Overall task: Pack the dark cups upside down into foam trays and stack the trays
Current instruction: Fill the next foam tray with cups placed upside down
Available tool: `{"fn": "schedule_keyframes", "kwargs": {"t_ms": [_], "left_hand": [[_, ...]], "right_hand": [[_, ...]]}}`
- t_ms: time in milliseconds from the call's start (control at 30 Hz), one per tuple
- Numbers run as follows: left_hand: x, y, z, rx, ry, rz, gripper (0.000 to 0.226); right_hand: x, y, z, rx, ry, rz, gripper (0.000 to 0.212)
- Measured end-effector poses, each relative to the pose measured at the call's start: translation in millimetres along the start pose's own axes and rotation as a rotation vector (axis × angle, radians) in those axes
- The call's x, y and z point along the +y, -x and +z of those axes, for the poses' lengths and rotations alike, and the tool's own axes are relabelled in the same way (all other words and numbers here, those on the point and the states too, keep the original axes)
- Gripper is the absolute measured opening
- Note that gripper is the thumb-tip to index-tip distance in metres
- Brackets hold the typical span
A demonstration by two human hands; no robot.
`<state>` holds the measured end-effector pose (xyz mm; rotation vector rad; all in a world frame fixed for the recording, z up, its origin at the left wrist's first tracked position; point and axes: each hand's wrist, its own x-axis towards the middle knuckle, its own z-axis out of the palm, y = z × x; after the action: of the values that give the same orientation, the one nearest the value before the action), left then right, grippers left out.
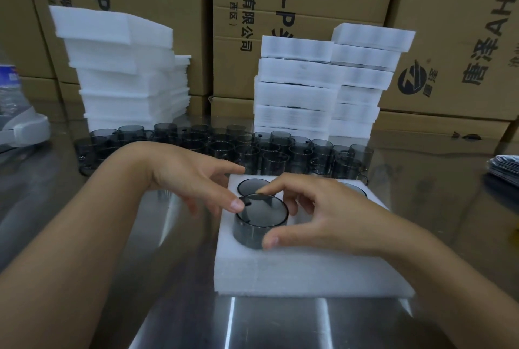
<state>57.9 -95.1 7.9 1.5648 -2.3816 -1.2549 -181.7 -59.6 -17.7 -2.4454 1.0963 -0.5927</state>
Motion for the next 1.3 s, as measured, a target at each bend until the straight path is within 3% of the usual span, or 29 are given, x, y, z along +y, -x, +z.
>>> {"fn": "schedule_keyframes", "kwargs": {"t_ms": [133, 333, 467, 633, 900, 967, 1033, 1100, 1167, 1233, 1300], "left_hand": [[-2.5, -1.8, -0.6, -0.007, 0.001, -0.006, 0.144], [-0.7, -4.2, 1.9, -0.019, -0.034, -0.048, 0.126], [4.3, -3.7, 4.1, -0.014, -0.094, -0.092, 0.129], [12.2, -4.7, 6.3, 0.004, -0.182, -0.162, 0.132], [13.5, -5.1, 7.0, 0.011, -0.191, -0.168, 0.126], [12.2, -5.7, 7.1, 0.044, -0.204, -0.159, 0.126], [13.8, -10.4, 9.6, 0.179, -0.143, -0.113, 0.119], [18.6, -18.3, 15.1, 0.38, 0.0, -0.016, 0.105], [25.7, -26.9, 23.7, 0.494, 0.064, 0.101, 0.08], [29.5, -36.7, 33.3, 0.6, -0.023, 0.162, 0.051], [31.5, -44.4, 41.2, 0.763, -0.12, 0.183, 0.031]], "right_hand": [[6.1, -4.7, 2.8, 0.108, -0.194, 0.064, 0.055], [9.6, -7.1, 5.9, 0.077, -0.163, 0.095, 0.056], [10.7, -7.2, 6.1, 0.051, -0.126, 0.094, 0.055], [11.1, -8.8, 8.5, 0.029, 0.008, 0.092, 0.034], [10.8, -10.8, 9.5, 0.042, 0.071, 0.063, 0.035], [10.3, -8.9, 4.4, 0.012, 0.086, 0.036, 0.04], [11.3, -4.9, -7.6, -0.016, 0.028, -0.013, 0.043], [19.6, -3.0, -25.7, 0.13, -0.133, -0.016, 0.03], [43.9, -2.8, -45.8, 0.416, -0.33, 0.044, 0.014], [78.6, -2.6, -60.5, 0.663, -0.265, 0.143, 0.009], [114.2, -2.5, -63.9, 0.795, -0.083, 0.308, 0.012]]}}
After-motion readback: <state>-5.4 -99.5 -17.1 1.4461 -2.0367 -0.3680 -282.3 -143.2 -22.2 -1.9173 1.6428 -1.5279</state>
